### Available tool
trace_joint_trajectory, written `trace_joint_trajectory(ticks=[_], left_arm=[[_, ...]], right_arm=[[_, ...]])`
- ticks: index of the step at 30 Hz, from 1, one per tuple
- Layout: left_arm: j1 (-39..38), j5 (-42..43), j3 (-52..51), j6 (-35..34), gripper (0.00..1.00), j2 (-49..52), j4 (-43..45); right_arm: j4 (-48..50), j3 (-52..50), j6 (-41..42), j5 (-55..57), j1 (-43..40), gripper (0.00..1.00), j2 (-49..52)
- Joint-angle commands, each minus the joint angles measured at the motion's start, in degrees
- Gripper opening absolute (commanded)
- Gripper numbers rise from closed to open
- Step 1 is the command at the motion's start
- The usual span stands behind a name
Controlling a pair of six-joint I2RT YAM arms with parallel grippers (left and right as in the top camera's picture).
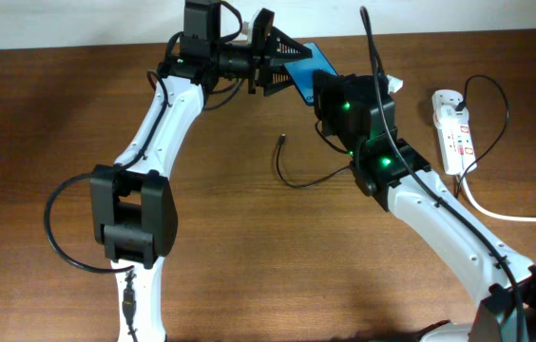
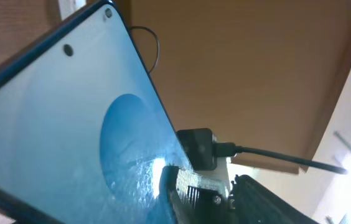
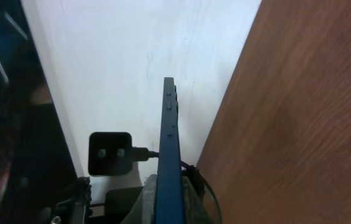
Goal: Plug charger to phone and switch on socket
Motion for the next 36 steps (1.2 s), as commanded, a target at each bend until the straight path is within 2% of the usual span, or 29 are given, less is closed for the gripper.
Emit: trace_joint_trajectory(ticks=[1,3,8,9,11,12,21,24,25,26,31,32,36], left_arm=[[-0.24,-0.07,0.28,-4.92,0.52,-1.75,2.05],[-0.24,-0.87,0.28,-7.28,0.48,-1.75,4.35],[-0.35,-0.90,0.28,-11.32,0.48,-1.75,10.54],[-0.35,-1.09,0.28,-11.30,0.48,-1.75,10.71],[-0.35,-2.38,0.28,-11.32,0.38,-1.75,10.69],[-0.37,-2.89,0.28,-11.54,0.36,-1.75,10.69],[-1.22,-4.04,0.28,-14.71,0.33,-1.75,10.71],[-1.46,-4.39,0.28,-14.93,0.23,-1.75,10.69],[-1.46,-4.37,0.28,-15.21,0.09,-1.75,10.71],[-1.46,-4.37,0.28,-16.02,0.00,-1.75,10.71],[-1.46,-5.40,0.28,-18.51,0.00,-1.75,10.71],[-1.46,-5.35,0.28,-18.45,0.00,-1.75,10.73],[-0.76,-5.11,0.28,-16.59,0.00,-1.75,11.82]], right_arm=[[-0.55,0.66,5.68,-3.91,0.63,0.04,1.79],[0.13,0.66,6.38,-6.14,0.63,0.04,1.95],[0.79,0.66,6.38,-8.41,0.66,0.04,1.95],[1.29,0.66,6.38,-9.11,0.68,0.04,1.95],[3.10,0.66,6.38,-10.54,0.70,0.04,1.95],[3.78,0.66,6.38,-10.97,0.70,0.04,1.95],[4.09,0.66,6.38,-10.69,1.81,0.04,2.01],[4.09,0.66,6.38,-10.75,1.81,0.05,2.01],[4.09,0.66,6.38,-10.95,1.81,0.05,2.01],[4.04,0.66,6.36,-10.97,1.81,0.05,2.01],[4.04,0.66,6.34,-11.15,1.81,0.15,2.01],[3.85,0.66,6.34,-11.13,1.79,0.25,2.01],[2.75,0.66,4.87,-11.10,1.68,0.44,2.01]])
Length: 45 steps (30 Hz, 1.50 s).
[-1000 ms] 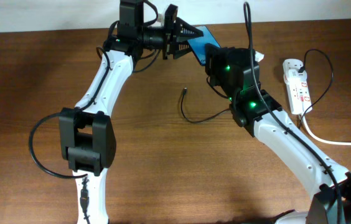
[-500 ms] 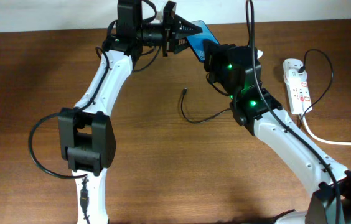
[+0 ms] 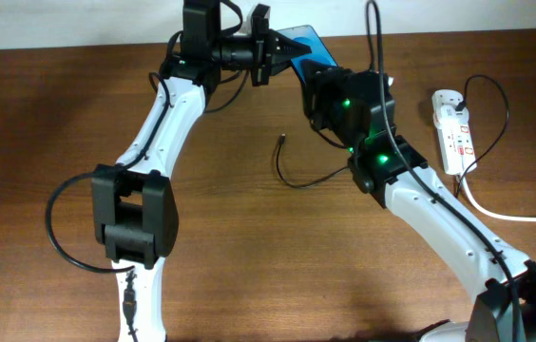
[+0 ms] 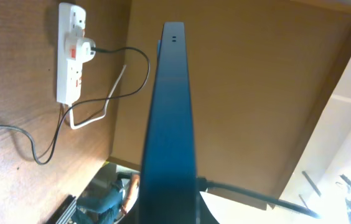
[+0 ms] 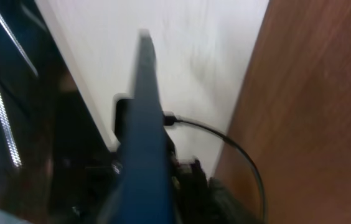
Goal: Plug charger to phone and switch on socket
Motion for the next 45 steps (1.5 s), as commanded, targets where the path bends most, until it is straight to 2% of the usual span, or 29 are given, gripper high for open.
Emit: trace_joint_trajectory(ticks=[1,3,4,7,10,12,15,19,22,27,31,34,35,43,45], left_arm=[[0.17,0.28,0.90,2.16,0.00,-1.75,1.51],[1.55,1.29,0.90,4.44,0.00,-1.75,1.44],[2.16,1.81,0.90,5.31,0.00,-1.75,1.44],[4.11,2.29,0.90,8.94,0.00,-1.75,-1.03],[6.56,2.78,0.90,16.85,0.00,-1.75,-6.23],[8.63,5.25,0.90,23.96,0.00,-1.75,-10.23],[13.09,9.86,0.90,31.95,0.00,-1.75,-13.79],[18.12,11.69,0.90,32.44,0.00,-1.75,-16.61],[20.98,11.63,0.90,32.44,0.00,-1.75,-16.61],[25.22,11.72,0.90,32.63,0.00,-1.75,-16.63],[25.53,13.68,0.90,32.61,0.00,-1.75,-16.70],[25.40,14.60,0.90,32.63,0.00,-1.75,-16.87],[25.35,14.73,0.90,32.63,0.00,-1.75,-16.87],[24.61,14.71,0.90,33.07,0.00,-1.75,-17.90],[24.61,14.69,0.90,33.07,0.00,-1.75,-17.90]], right_arm=[[-1.42,-0.28,-4.66,-3.76,0.98,0.49,0.87],[-1.40,-0.28,-9.42,-4.74,-0.07,0.65,0.85],[-1.40,-0.28,-10.51,-5.79,-0.76,0.69,0.85],[-1.42,-0.28,-16.20,-10.95,-3.85,0.79,0.74],[-1.44,-0.28,-22.62,-20.37,-8.26,0.81,0.63],[-1.53,-0.28,-27.91,-27.63,-10.86,0.72,0.63],[-7.74,-0.28,-36.92,-35.50,-13.97,0.69,0.66],[-22.36,0.00,-52.04,-35.80,-13.94,0.70,0.72],[-32.48,2.51,-57.96,-33.35,-13.55,0.70,1.03],[-51.08,16.28,-67.54,-25.38,-12.63,0.68,6.62],[-59.41,28.98,-69.88,-22.01,-9.35,0.67,15.65],[-61.83,36.17,-69.66,-19.32,-6.82,0.48,23.12],[-61.68,36.96,-68.87,-18.73,-6.34,0.41,24.70],[-55.32,37.09,-62.42,-17.29,-3.85,0.39,35.60],[-53.79,37.09,-62.01,-17.07,-3.32,0.33,37.35]])
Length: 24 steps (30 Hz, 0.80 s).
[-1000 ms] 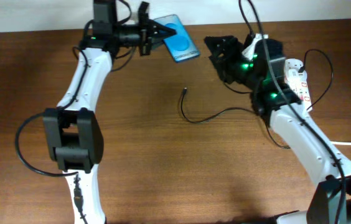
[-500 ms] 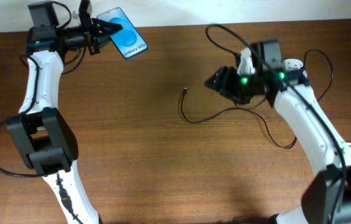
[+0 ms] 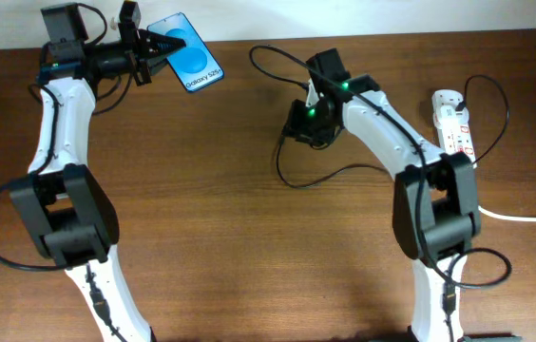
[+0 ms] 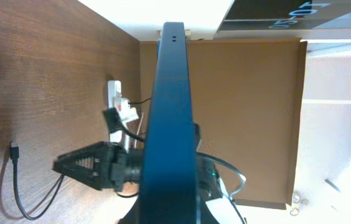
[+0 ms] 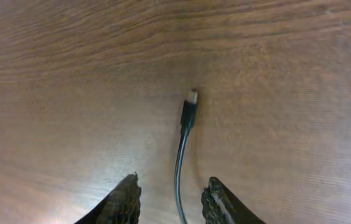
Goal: Plug charger to phone and switch on socket
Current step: 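Lower the right gripper onto the black cable's USB-C end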
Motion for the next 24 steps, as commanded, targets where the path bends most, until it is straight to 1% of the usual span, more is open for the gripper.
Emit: trace_joint_trajectory(ticks=[1,6,10,16,24], left_arm=[[-0.24,2.34,0.90,1.20,0.00,-1.73,0.09],[-0.24,2.36,0.90,1.20,0.00,-1.73,0.09],[-0.35,2.36,0.90,1.22,0.00,-1.73,0.09],[-0.46,2.36,0.90,1.60,0.00,-1.73,0.09],[-1.09,2.56,0.90,1.62,0.00,-1.73,0.09]], right_arm=[[1.29,1.38,1.88,1.25,1.40,0.32,2.71],[3.02,1.27,2.89,1.51,2.71,0.31,5.51],[4.33,0.94,3.30,3.34,3.08,0.31,5.81],[4.94,0.92,4.79,4.31,3.32,0.30,6.91],[5.84,0.87,4.79,4.76,5.03,0.30,10.14]])
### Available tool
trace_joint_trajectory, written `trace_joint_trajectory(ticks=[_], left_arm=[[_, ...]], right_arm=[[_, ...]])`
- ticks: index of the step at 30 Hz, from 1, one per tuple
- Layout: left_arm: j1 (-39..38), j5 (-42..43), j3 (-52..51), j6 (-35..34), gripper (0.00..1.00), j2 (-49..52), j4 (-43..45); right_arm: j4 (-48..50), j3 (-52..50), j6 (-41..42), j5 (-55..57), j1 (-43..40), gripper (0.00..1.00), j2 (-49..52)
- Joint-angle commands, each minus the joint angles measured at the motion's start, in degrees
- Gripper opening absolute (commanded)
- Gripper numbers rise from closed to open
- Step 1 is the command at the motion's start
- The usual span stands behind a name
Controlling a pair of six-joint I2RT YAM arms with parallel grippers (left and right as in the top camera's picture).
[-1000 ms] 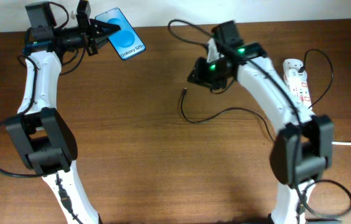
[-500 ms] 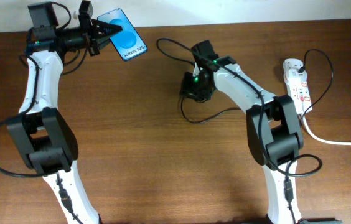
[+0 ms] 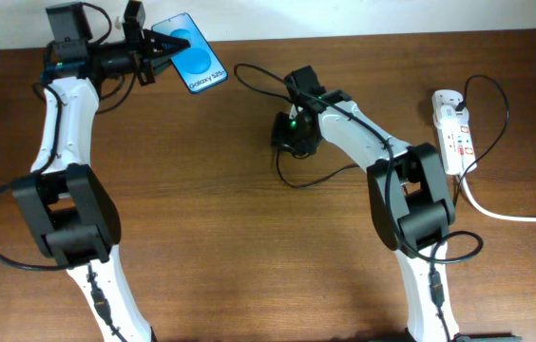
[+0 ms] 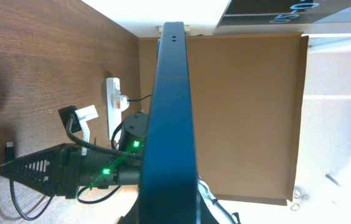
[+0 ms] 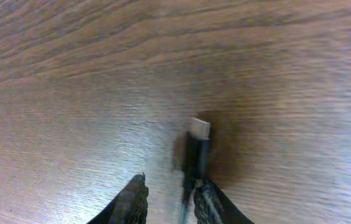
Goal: Plug charger to phone and switch on socket
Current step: 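Lower the right gripper onto the black cable's USB-C end, then grasp and lift the cable plug with the right gripper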
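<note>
My left gripper (image 3: 152,45) is shut on the blue phone (image 3: 195,55), holding it above the table's back left; in the left wrist view the phone (image 4: 172,106) shows edge-on with its bottom end pointing away from the jaws. The black charger cable (image 3: 323,177) lies on the table, and its plug tip (image 5: 199,129) points away from the right wrist camera. My right gripper (image 3: 286,133) is open and low over that plug, whose stem runs along the inner side of the right finger (image 5: 208,198). The white power strip (image 3: 453,128) has the charger plugged in.
A white mains lead (image 3: 506,214) runs from the power strip off the right edge. The table's back edge meets a white wall (image 3: 363,17). A brown board (image 4: 250,118) stands behind the table in the left wrist view.
My right gripper has come down and slightly left onto the cable's plug end, so the plug now lies between its fingers. The left gripper, still holding the phone, shifted slightly right.
At first both grippers met at the phone over the back middle of the table, and the same held a moment later. Then the left gripper alone held the phone at the back left, with the right gripper open above the plug. Now the right gripper straddles the plug.
</note>
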Motion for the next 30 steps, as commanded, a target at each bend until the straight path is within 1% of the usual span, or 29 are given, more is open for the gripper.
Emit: trace_joint_trajectory(ticks=[1,2,3,8,9,10,12,14,17,20,22,25,28,30], left_arm=[[-0.24,2.36,0.90,1.20,0.00,-1.73,0.09],[-0.24,2.36,0.90,1.18,0.00,-1.73,0.09],[-0.24,2.36,0.90,1.18,0.00,-1.73,0.07],[-0.24,2.36,0.90,1.18,0.00,-1.73,0.09],[-0.24,2.36,0.90,1.18,0.00,-1.73,0.09],[-0.24,2.36,0.90,1.18,0.00,-1.73,0.09],[-0.24,2.38,0.90,1.18,0.00,-1.73,0.09],[-0.24,3.26,0.90,1.18,0.00,-1.73,0.09],[-0.24,5.73,0.90,2.93,0.00,-1.73,0.09],[-0.37,6.91,0.90,4.24,0.00,-1.73,0.07],[-1.01,7.45,0.90,4.63,0.00,-1.73,0.09],[-2.34,7.58,0.90,5.46,0.00,-1.73,0.09],[-3.52,7.58,0.90,5.88,0.00,-1.73,0.09],[-4.68,7.58,0.90,5.95,0.00,-1.73,0.07]], right_arm=[[0.17,0.13,0.35,2.25,1.05,0.30,3.23],[0.15,0.04,0.33,2.73,1.05,0.30,3.41],[0.11,0.04,0.33,2.95,1.05,0.27,3.65],[0.15,0.04,0.28,2.86,0.98,0.04,4.00],[0.20,0.04,0.09,2.75,0.94,0.04,3.98],[0.68,0.04,-1.99,1.22,0.70,0.04,3.96],[2.73,0.09,-9.18,-4.11,-0.15,0.04,3.06],[3.08,0.09,-13.53,-8.57,-1.62,0.04,1.05],[1.64,0.09,-22.56,-20.85,-4.98,0.04,-3.65],[-3.96,0.09,-27.74,-24.50,-7.96,0.05,-9.92],[-8.70,0.09,-32.83,-26.73,-9.42,0.04,-15.80],[-15.15,0.07,-37.24,-27.08,-10.29,0.04,-23.78],[-20.52,0.00,-38.40,-27.34,-10.67,0.05,-29.86],[-22.43,-1.07,-39.43,-29.79,-10.64,0.04,-32.63]])
